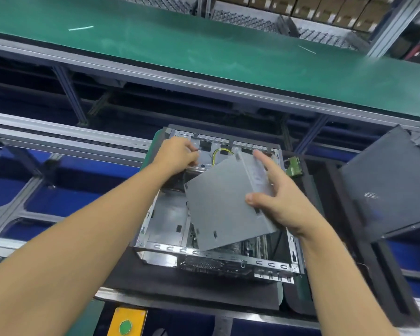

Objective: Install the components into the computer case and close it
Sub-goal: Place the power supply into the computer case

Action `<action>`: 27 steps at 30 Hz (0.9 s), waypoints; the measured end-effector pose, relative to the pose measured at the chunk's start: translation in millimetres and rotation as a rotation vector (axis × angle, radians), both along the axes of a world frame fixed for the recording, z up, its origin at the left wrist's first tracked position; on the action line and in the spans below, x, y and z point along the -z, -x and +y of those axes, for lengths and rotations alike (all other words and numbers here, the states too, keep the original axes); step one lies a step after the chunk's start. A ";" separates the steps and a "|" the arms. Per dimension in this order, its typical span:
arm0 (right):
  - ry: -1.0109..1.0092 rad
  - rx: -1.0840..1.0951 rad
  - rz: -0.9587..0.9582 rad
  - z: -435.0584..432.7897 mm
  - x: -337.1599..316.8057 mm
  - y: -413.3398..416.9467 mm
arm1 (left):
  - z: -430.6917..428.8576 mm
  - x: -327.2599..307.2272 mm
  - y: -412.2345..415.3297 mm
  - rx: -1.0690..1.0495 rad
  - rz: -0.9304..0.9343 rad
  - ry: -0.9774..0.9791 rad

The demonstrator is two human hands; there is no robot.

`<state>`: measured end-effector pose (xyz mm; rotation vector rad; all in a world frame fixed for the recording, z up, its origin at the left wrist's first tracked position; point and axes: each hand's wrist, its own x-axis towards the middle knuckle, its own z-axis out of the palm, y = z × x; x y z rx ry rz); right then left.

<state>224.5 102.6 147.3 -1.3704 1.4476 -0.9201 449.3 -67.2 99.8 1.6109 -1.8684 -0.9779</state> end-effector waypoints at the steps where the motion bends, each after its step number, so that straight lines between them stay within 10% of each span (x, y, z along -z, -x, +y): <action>1: -0.007 0.014 0.007 -1.2 4.0 -11.6 | 0.0 -2.4 0.0 0.046 -0.015 0.010; 19: -0.222 0.272 0.326 -25.2 73.8 -146.0 | 13.7 25.6 -46.4 0.279 -0.161 0.160; 27: -0.272 0.310 0.147 -28.7 85.5 -126.9 | 27.7 50.5 -50.3 0.179 -0.080 0.295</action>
